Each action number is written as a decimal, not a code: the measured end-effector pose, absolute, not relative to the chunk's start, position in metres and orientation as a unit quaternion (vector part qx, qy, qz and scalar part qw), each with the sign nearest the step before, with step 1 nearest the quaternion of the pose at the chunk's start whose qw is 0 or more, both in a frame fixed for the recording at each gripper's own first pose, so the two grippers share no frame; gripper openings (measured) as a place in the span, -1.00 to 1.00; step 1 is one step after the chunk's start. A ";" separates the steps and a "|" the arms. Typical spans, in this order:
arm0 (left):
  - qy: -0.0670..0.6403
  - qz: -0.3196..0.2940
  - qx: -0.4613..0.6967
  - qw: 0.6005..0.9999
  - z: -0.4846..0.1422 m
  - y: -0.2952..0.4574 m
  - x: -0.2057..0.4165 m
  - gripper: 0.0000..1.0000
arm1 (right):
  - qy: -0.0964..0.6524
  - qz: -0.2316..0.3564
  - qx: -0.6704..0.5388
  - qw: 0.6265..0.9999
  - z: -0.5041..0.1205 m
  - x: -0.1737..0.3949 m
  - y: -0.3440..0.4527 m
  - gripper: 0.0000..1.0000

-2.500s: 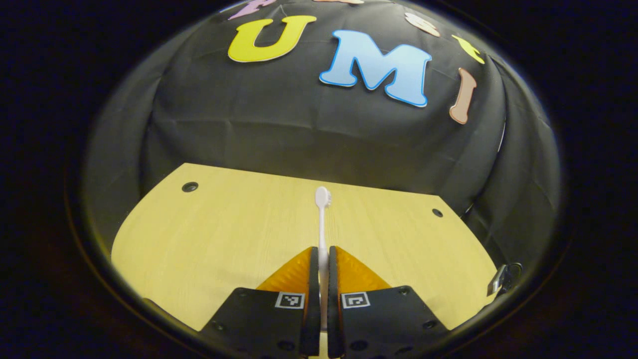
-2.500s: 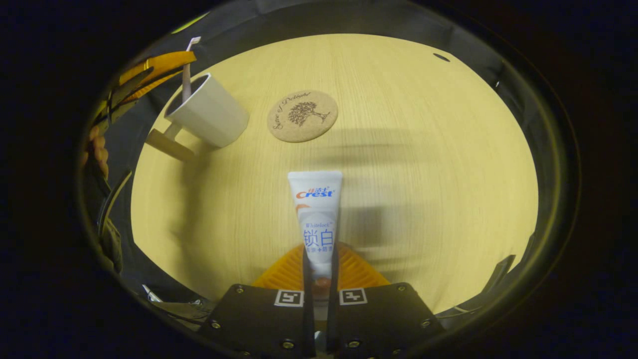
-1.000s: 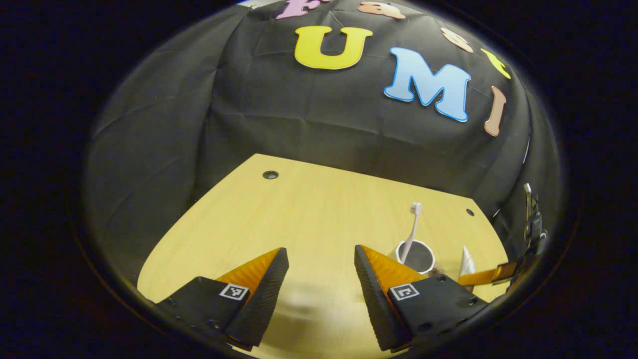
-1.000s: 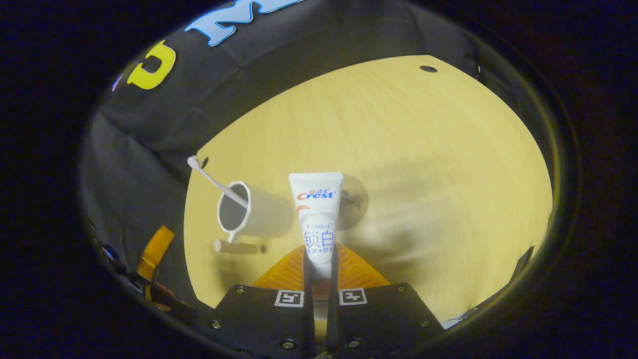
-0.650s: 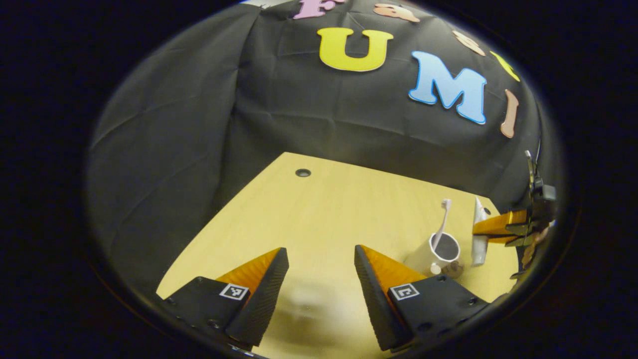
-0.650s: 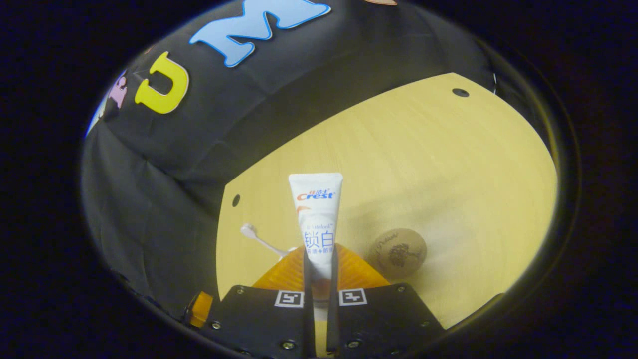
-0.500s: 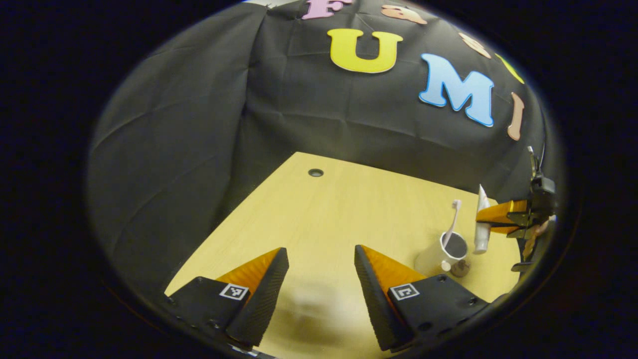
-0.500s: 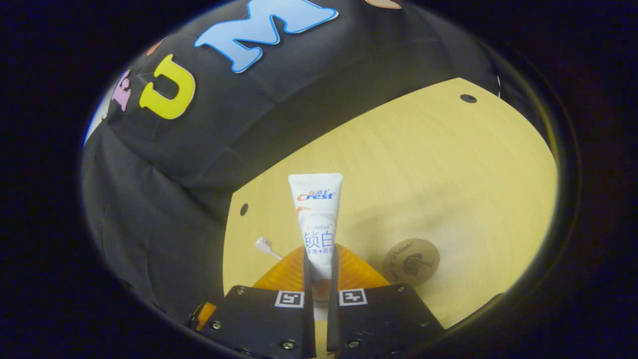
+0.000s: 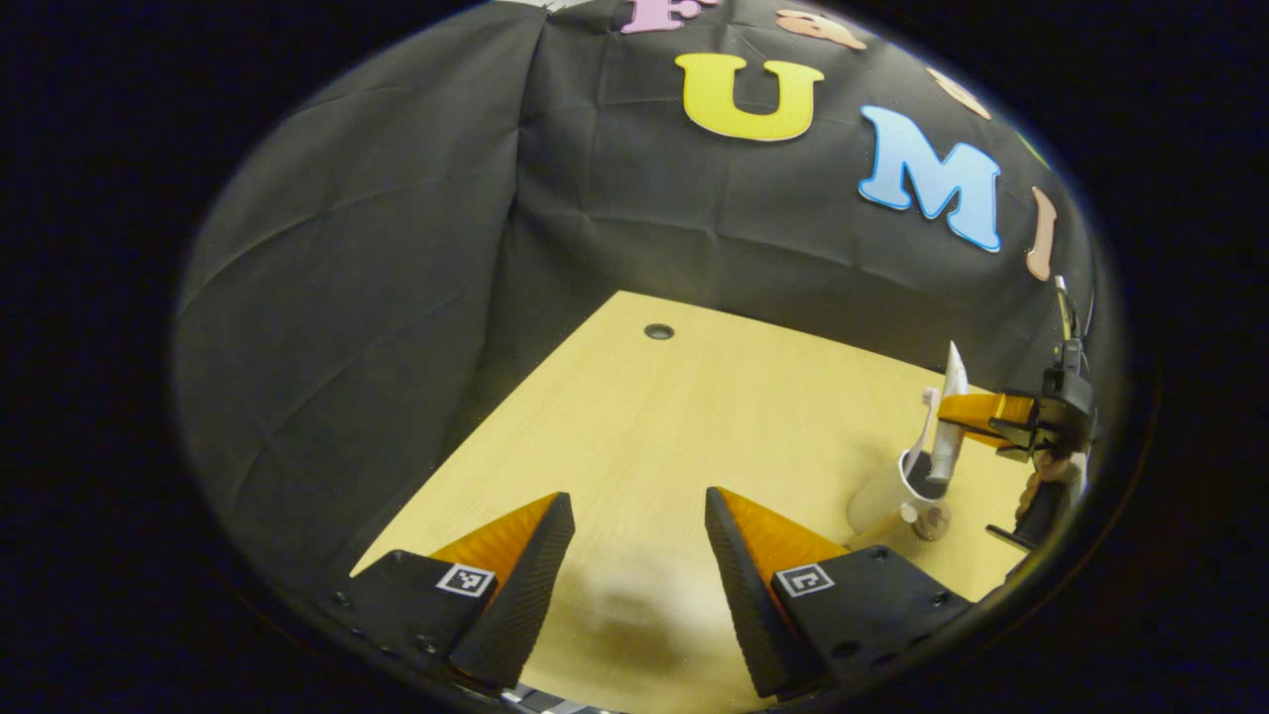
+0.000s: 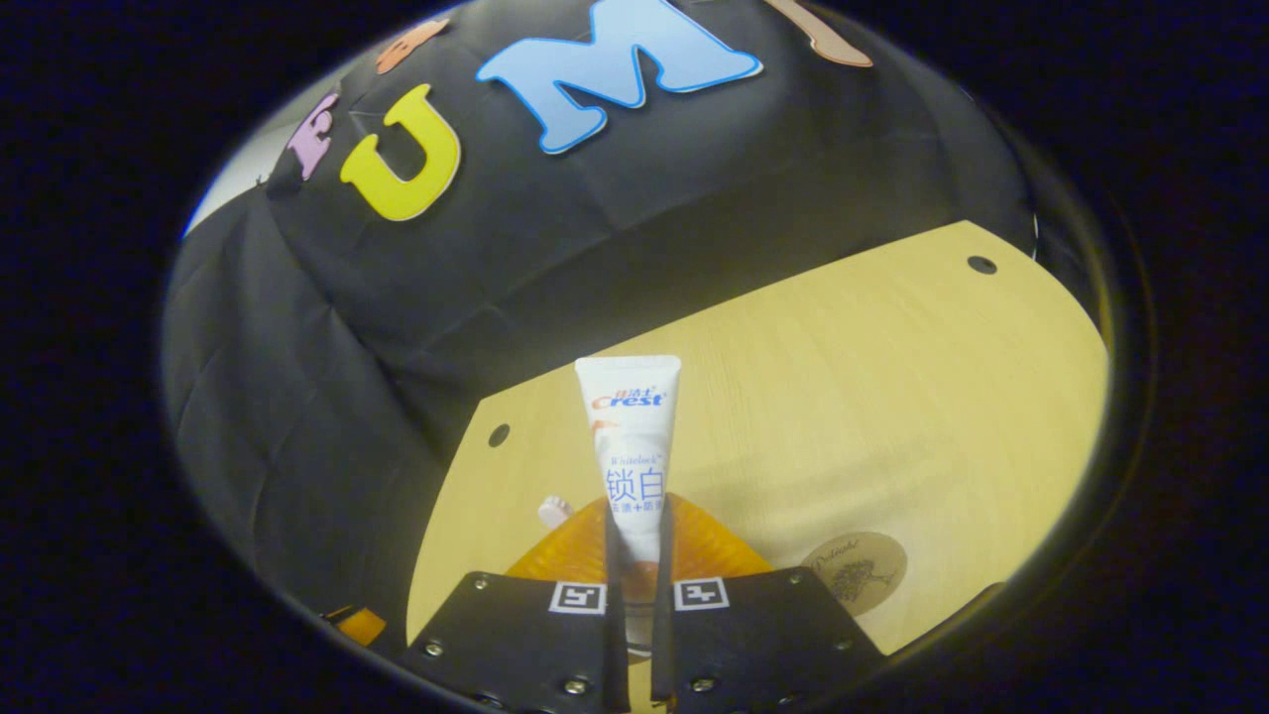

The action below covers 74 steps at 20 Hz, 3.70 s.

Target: Put the toothbrush and toothpaste on the desktop into the cup, then pick up the cup and place it on the coaster on the desktop.

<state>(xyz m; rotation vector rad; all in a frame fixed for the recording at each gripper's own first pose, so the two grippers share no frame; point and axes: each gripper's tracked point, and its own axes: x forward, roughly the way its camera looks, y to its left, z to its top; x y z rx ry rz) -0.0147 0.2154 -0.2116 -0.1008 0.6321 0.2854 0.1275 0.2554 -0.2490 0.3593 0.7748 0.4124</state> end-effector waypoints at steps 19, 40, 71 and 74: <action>0.326 0.107 -0.057 0.938 -0.209 0.164 -0.007 0.75 | 0.358 0.249 0.109 0.893 -0.256 0.100 0.263 -0.26; 0.493 -0.179 0.056 0.850 -0.267 -0.006 0.049 0.86 | 0.394 0.125 0.141 0.900 -0.267 0.066 0.076 0.32; 0.651 -0.224 0.178 0.703 -0.403 -0.044 0.071 -0.37 | 0.468 0.024 0.194 0.862 -0.305 0.003 -0.016 0.32; 0.647 -0.229 0.183 0.704 -0.399 -0.047 0.073 -0.27 | 0.467 0.024 0.195 0.862 -0.304 0.002 -0.018 0.32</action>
